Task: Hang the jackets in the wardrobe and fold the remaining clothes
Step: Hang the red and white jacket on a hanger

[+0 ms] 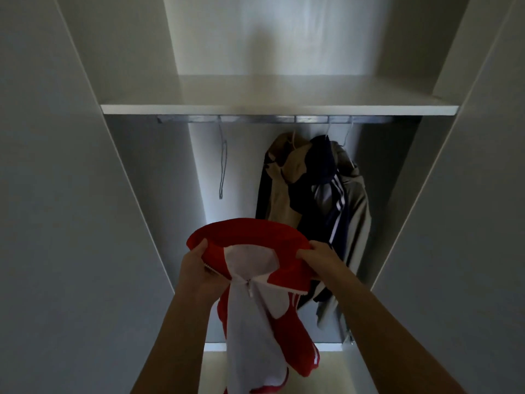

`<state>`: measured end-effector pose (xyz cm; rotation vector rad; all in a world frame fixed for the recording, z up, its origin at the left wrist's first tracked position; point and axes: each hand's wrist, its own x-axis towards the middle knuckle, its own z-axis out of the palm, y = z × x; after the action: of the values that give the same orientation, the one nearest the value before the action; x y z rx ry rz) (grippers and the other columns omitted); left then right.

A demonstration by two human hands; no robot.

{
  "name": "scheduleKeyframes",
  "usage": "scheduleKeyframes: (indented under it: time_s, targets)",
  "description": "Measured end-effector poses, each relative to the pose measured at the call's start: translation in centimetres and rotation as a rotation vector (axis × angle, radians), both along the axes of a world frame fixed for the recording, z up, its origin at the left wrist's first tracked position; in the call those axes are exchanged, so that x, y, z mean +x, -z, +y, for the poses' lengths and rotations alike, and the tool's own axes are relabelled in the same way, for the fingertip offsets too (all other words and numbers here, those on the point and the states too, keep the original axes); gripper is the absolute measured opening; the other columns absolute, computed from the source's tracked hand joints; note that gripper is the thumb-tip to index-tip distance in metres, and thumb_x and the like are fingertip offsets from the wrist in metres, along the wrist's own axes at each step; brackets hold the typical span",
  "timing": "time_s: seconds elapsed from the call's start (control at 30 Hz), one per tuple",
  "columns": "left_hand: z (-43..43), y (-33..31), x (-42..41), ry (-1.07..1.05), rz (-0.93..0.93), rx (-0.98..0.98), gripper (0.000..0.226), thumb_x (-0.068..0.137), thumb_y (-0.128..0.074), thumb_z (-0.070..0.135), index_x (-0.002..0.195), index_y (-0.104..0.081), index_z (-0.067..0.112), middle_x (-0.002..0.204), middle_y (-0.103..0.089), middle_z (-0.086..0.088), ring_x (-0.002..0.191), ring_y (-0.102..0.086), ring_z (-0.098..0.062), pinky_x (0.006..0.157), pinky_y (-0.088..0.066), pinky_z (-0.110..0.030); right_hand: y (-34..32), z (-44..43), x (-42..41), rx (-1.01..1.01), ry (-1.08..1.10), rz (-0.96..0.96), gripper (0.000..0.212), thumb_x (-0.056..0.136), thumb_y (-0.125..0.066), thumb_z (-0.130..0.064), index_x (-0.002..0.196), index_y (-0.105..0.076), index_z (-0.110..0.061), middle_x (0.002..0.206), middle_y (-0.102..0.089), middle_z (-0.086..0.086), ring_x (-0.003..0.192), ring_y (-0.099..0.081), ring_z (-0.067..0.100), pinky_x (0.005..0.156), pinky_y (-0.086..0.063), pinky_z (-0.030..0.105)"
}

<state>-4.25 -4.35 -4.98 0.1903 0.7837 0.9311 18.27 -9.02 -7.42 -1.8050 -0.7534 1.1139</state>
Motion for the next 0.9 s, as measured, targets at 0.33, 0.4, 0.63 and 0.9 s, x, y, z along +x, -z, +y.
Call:
scheduleKeyframes:
  time_s: [0.33,0.4,0.63,0.9]
  targets:
    - [12.9,0.4,-2.1,0.04,0.094,-0.049,0.034,0.094,-0.053,0.027,0.117,-0.061,0.003,0.103,-0.071,-0.02,0.1,-0.063,-0.037,0.071,-0.05,-0.051,0.0,16.4,-2.5,0.054,-0.099,-0.269,0.007,0.09,-0.053,-0.008,0.091,-0.052,-0.015,0.084,-0.05,0.001,0.085,-0.054,0.019,0.063,-0.046,0.019]
    - [14.6,0.8,-2.4,0.037,0.103,-0.054,0.037,0.094,-0.053,0.026,0.12,-0.059,0.001,0.111,-0.067,-0.022,0.106,-0.06,-0.039,0.079,-0.049,-0.053,-0.1,20.8,-3.2,0.063,-0.146,-0.273,0.026,0.094,-0.051,-0.012,0.119,-0.057,-0.006,0.104,-0.053,0.002,0.105,-0.055,0.024,0.073,-0.049,0.023]
    - [20.1,0.7,-2.5,-0.005,0.251,-0.072,0.039,0.095,-0.053,0.028,0.121,-0.057,-0.001,0.095,-0.065,-0.018,0.086,-0.061,-0.033,0.065,-0.046,-0.045,-0.5,34.2,-4.8,0.075,-0.158,0.012,0.062,0.094,-0.059,-0.015,0.146,-0.03,-0.002,0.142,-0.044,0.018,0.122,-0.051,0.027,0.104,-0.043,0.035]
    - [25.1,0.2,-2.3,-0.106,0.312,-0.085,0.039,0.095,-0.052,0.022,0.127,-0.055,0.001,0.112,-0.064,-0.019,0.099,-0.061,-0.033,0.077,-0.047,-0.046,-0.9,41.6,-6.4,0.1,-0.126,0.361,0.043,0.093,-0.055,-0.006,0.135,-0.046,-0.01,0.088,-0.059,0.009,0.062,-0.054,0.015,0.063,-0.052,0.028]
